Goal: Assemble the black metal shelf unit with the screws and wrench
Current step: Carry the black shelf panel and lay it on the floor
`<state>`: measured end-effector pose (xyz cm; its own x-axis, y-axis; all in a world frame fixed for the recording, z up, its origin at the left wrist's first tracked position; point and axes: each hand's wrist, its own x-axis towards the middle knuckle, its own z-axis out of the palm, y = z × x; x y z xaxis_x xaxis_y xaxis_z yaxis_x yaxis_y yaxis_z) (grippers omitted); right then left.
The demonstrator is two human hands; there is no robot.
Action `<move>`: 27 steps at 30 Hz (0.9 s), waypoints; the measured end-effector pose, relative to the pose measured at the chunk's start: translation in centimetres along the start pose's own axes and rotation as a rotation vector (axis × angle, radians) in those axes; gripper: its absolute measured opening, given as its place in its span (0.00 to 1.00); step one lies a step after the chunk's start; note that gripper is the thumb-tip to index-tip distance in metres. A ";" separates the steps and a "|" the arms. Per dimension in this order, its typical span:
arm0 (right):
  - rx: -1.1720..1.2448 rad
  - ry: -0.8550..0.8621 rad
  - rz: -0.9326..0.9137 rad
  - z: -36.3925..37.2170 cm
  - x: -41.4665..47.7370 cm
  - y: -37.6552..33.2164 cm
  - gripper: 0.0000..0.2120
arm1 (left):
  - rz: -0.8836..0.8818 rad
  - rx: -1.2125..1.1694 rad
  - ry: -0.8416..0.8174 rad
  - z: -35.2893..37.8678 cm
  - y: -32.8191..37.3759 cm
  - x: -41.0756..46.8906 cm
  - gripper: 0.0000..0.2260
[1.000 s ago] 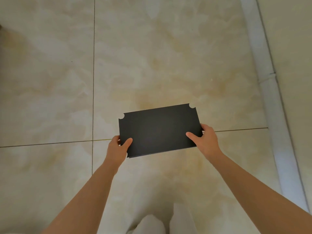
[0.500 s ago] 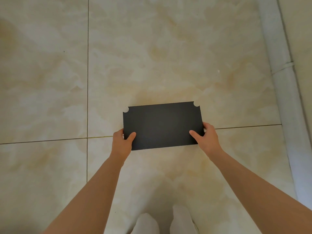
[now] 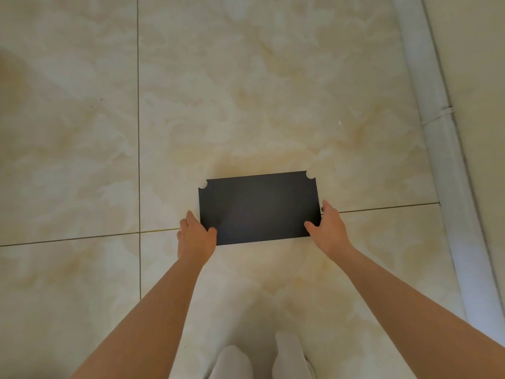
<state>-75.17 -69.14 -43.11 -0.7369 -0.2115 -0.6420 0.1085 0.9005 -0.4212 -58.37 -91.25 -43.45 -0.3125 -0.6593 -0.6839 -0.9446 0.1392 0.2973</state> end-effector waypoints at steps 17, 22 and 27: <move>-0.242 -0.028 -0.095 -23.2 -31.4 -10.8 0.22 | 0.598 0.545 -0.077 -19.4 13.6 -32.4 0.17; -0.311 0.033 -0.112 -28.2 -43.5 -13.9 0.22 | 0.855 0.747 -0.058 -25.8 16.3 -43.1 0.14; -0.219 0.134 -0.012 -29.6 -55.1 -15.3 0.21 | 1.033 0.832 -0.055 -31.2 16.4 -52.0 0.14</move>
<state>-56.03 -60.05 17.67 -0.8210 -0.1836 -0.5406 -0.0371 0.9620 -0.2703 -54.46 -77.74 17.82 -0.9046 0.0499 -0.4233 -0.0458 0.9760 0.2129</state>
